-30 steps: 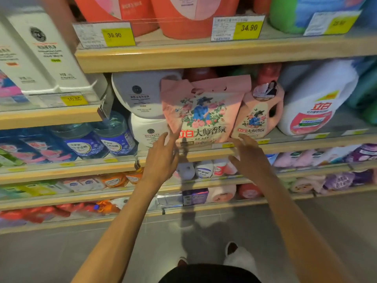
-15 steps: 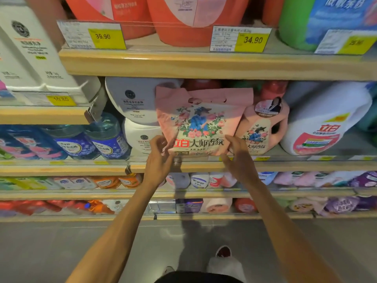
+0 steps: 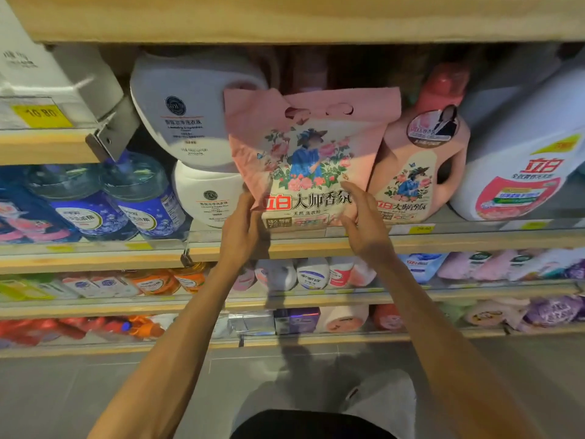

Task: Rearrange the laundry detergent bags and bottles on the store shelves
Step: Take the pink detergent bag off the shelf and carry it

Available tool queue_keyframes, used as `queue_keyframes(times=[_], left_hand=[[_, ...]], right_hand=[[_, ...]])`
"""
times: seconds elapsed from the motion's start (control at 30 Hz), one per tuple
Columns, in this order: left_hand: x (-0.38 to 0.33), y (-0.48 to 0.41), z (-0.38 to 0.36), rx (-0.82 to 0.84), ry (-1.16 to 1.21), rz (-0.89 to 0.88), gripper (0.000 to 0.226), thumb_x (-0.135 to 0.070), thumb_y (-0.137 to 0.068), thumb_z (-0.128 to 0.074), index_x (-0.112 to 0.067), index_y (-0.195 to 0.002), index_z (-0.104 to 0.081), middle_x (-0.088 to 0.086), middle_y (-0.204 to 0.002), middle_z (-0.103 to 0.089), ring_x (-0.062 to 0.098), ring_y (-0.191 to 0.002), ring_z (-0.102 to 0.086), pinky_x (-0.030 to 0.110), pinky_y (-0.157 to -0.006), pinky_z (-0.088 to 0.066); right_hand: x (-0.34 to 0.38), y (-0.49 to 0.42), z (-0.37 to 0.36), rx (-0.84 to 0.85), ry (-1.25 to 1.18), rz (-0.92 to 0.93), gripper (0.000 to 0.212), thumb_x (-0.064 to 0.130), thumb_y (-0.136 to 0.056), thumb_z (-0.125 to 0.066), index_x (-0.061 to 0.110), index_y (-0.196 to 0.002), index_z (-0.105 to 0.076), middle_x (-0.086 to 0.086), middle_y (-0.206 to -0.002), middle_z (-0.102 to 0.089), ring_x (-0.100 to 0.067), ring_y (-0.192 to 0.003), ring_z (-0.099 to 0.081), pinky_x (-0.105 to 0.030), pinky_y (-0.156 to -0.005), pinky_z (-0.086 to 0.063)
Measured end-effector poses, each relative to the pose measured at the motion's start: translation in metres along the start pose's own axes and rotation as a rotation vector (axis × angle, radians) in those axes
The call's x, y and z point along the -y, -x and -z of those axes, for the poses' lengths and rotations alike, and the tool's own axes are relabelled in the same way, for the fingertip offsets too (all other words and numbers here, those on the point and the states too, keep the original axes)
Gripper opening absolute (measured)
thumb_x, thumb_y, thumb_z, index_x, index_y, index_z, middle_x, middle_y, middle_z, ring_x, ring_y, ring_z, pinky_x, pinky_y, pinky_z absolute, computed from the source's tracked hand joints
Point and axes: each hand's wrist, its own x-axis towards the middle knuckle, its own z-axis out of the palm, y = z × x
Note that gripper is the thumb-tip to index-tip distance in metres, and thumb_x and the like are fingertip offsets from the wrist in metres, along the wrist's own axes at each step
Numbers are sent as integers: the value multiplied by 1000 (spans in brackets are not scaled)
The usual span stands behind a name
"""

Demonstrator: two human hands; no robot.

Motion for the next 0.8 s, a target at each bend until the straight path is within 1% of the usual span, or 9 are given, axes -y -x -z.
queue_keyframes(times=[0.07, 0.13, 0.23, 0.33, 0.47, 0.57, 0.67, 0.73, 0.8], left_hand=[[8, -5, -2, -30, 20, 34, 13, -16, -104, -45, -12, -106, -58, 1, -89, -66, 21, -76, -59, 45, -65, -51], [12, -9, -4, -38, 66, 56, 16, -20, -104, -46, -17, -99, -61, -2, -87, -65, 15, -77, -57, 40, -66, -48], [13, -12, -6, -71, 92, 79, 18, -19, -102, -47, -17, -98, -65, -3, -89, -67, 13, -81, -59, 34, -67, -45], [9, -11, -7, -103, 115, 128, 19, -19, -102, -47, -15, -98, -66, -3, -90, -68, 11, -83, -59, 37, -71, -48], [-6, -12, 5, -112, 197, 147, 20, -17, -102, -48, -14, -92, -65, -2, -85, -67, 9, -78, -58, 36, -67, -46], [-25, -12, 21, -135, 289, 120, 22, -15, -102, -46, -18, -87, -62, -2, -81, -65, 15, -76, -59, 37, -66, -44], [-50, -6, 34, -130, 354, 112, 30, -11, -105, -41, -28, -82, -49, -9, -77, -55, 4, -70, -50, 27, -63, -40], [-61, -2, 44, -97, 397, 128, 27, -12, -107, -40, -26, -85, -47, -12, -80, -56, -2, -72, -53, 21, -65, -44], [-65, 3, 54, -44, 419, 163, 19, -16, -108, -39, -18, -93, -50, -10, -86, -62, -2, -78, -60, 18, -67, -49]], right_hand=[[-1, -6, -4, 31, 52, -55, 64, 6, -99, -51, 36, -151, -29, -1, -149, -37, -17, -138, -39, -31, -111, -32], [-1, -9, -7, 38, 66, -67, 68, 4, -99, -53, 41, -150, -27, -2, -150, -37, -19, -139, -39, -31, -107, -33], [-3, -14, -7, 14, 76, -21, 71, -1, -95, -56, 37, -149, -30, -1, -152, -37, -18, -139, -39, -31, -109, -36], [-3, -16, -6, 9, 53, -11, 72, 0, -93, -60, 37, -147, -32, 2, -153, -37, -16, -138, -39, -33, -111, -35], [4, -16, 4, 10, 36, -1, 69, 5, -94, -61, 42, -144, -32, 6, -152, -39, -14, -137, -40, -28, -104, -34], [15, -17, 17, 27, 3, 44, 67, 8, -94, -63, 41, -144, -33, 9, -153, -37, -11, -140, -37, -31, -111, -33], [24, -14, 28, 68, -42, 68, 60, 12, -97, -60, 37, -145, -33, 14, -153, -35, -7, -142, -33, -29, -114, -29], [32, -7, 30, 60, -57, 62, 53, 14, -100, -57, 32, -144, -35, 17, -146, -41, -1, -131, -43, -29, -106, -37], [41, 3, 30, 56, -78, 42, 47, 15, -101, -55, 25, -143, -38, 20, -132, -47, 16, -97, -47, -25, -86, -40]])
